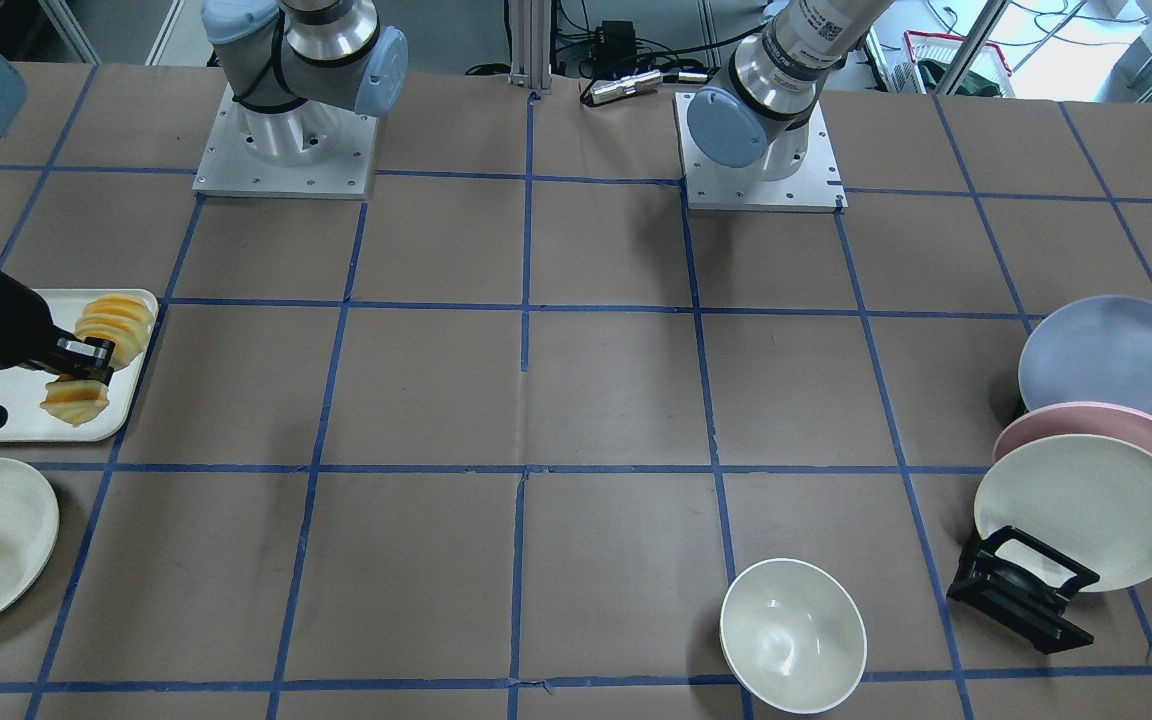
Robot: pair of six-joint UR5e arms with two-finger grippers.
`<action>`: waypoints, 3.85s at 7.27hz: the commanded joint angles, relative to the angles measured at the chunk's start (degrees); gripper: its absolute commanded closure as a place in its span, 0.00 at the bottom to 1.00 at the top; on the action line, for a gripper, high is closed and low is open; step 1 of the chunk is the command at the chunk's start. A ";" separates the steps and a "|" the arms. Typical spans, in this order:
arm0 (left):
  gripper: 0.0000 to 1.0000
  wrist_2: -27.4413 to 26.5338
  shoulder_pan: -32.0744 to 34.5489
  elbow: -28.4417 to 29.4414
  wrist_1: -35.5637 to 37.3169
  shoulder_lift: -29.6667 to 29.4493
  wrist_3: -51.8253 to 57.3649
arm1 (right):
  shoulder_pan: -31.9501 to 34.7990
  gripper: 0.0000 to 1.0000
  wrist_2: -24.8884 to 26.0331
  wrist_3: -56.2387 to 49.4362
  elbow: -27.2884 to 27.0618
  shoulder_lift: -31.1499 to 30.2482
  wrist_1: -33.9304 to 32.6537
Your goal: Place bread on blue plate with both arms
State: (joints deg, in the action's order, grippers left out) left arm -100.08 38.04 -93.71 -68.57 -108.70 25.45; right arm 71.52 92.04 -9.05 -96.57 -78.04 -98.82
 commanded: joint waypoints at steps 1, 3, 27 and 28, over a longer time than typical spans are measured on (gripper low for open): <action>1.00 -1.52 0.28 4.92 -17.48 4.88 1.00 | 1.42 1.00 -0.10 2.46 0.06 -0.18 0.38; 1.00 -1.00 1.32 4.85 -29.99 12.60 0.40 | 3.00 1.00 -0.28 2.46 -0.02 -0.09 0.38; 0.00 11.25 48.89 5.96 -24.74 17.64 -17.05 | 38.51 1.00 -8.90 38.14 6.74 18.27 -13.94; 0.00 10.53 49.23 7.82 -25.03 18.00 -15.80 | 39.21 0.97 -8.98 38.14 6.74 18.45 -13.94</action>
State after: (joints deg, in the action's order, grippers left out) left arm -88.09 87.59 -89.37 -91.03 -91.43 6.91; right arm 109.78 83.09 29.01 -89.76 -60.11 -112.76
